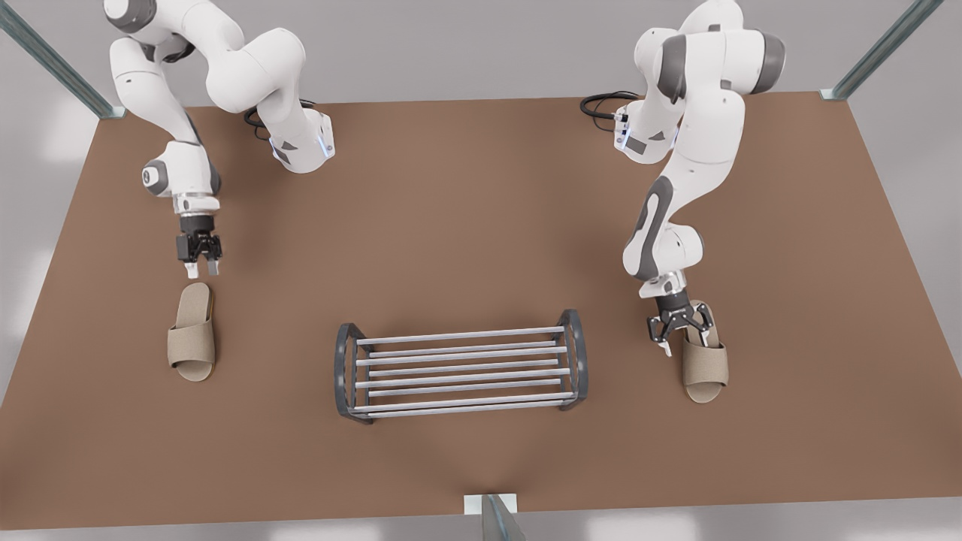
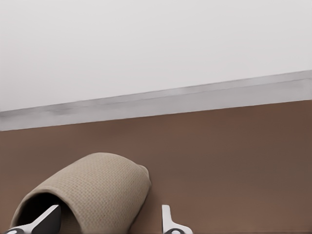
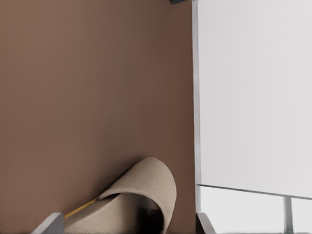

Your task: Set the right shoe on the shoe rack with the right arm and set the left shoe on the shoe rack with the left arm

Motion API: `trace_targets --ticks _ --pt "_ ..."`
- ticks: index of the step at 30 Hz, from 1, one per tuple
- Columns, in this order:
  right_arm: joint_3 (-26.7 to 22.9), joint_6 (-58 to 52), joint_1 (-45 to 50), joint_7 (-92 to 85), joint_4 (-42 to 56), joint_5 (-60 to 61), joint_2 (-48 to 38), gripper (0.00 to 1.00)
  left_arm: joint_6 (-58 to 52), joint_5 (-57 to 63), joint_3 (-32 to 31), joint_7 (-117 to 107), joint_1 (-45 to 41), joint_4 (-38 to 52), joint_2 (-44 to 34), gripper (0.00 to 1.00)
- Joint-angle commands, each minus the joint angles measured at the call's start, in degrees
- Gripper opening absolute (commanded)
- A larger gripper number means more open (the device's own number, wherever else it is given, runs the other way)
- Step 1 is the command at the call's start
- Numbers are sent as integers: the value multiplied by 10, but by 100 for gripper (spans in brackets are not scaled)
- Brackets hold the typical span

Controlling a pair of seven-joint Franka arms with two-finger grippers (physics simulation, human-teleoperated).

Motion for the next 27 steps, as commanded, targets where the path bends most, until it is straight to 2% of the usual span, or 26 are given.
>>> trace_targets --ticks 1,5,13,27 --pt "1 53 15 158 25 -1 0 100 0 10 0 -593 1 1 1 100" --pt "16 73 37 158 58 -1 -1 100 0 12 0 -593 5 13 14 100" --pt "13 85 49 119 93 -2 0 100 1 23 0 -593 11 50 42 100" --pt "9 90 136 102 174 -3 5 100 4 37 0 -593 12 77 63 98"
